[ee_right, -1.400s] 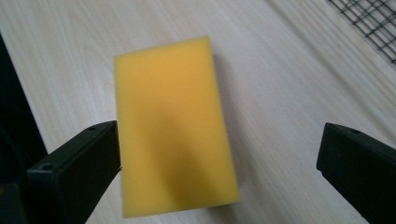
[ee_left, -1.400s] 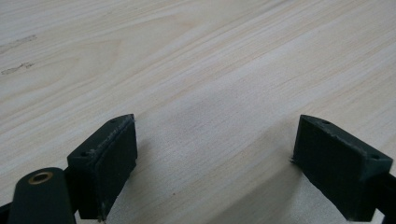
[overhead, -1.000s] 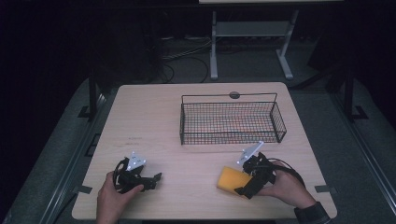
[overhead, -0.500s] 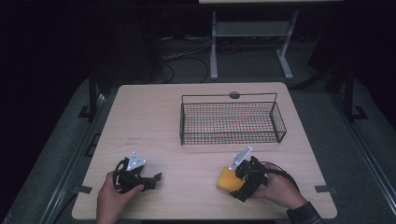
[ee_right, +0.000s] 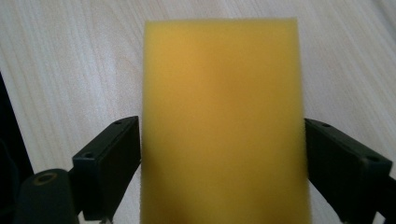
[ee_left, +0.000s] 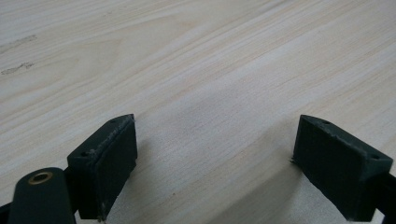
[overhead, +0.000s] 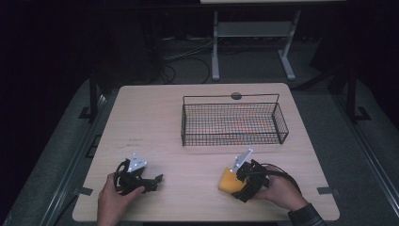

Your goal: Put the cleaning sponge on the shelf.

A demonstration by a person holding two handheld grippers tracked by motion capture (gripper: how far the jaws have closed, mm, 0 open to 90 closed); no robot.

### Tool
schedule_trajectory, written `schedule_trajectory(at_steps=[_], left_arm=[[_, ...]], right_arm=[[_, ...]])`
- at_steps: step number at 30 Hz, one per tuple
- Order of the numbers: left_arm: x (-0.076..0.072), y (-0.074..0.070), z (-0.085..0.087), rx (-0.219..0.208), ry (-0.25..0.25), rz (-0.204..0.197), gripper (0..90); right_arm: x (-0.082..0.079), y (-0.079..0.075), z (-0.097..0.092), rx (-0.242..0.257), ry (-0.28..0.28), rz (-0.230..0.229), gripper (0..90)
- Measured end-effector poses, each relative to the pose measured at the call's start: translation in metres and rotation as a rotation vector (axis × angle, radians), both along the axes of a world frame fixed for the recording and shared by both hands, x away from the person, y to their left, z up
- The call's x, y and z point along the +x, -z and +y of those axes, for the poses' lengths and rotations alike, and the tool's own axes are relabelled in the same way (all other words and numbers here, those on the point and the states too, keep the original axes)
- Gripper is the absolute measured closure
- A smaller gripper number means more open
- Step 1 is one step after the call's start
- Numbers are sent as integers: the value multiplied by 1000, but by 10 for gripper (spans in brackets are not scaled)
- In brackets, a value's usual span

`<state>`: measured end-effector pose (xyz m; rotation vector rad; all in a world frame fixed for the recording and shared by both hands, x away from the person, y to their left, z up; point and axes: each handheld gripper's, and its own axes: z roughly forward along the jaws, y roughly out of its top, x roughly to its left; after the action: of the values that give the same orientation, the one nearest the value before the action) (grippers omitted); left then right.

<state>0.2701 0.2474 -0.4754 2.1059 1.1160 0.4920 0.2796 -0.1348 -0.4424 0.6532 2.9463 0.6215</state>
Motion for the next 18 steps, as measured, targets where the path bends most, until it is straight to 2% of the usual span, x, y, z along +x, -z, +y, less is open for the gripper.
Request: schedule_trajectory(at_steps=[6,18], left_arm=[[0,0,0,0,0,0,127],[0,0,0,0,0,0,127]], right_arm=[[0,0,0,-2,-2,-1,218],[-1,-2,-1,-8,-8,3,229]])
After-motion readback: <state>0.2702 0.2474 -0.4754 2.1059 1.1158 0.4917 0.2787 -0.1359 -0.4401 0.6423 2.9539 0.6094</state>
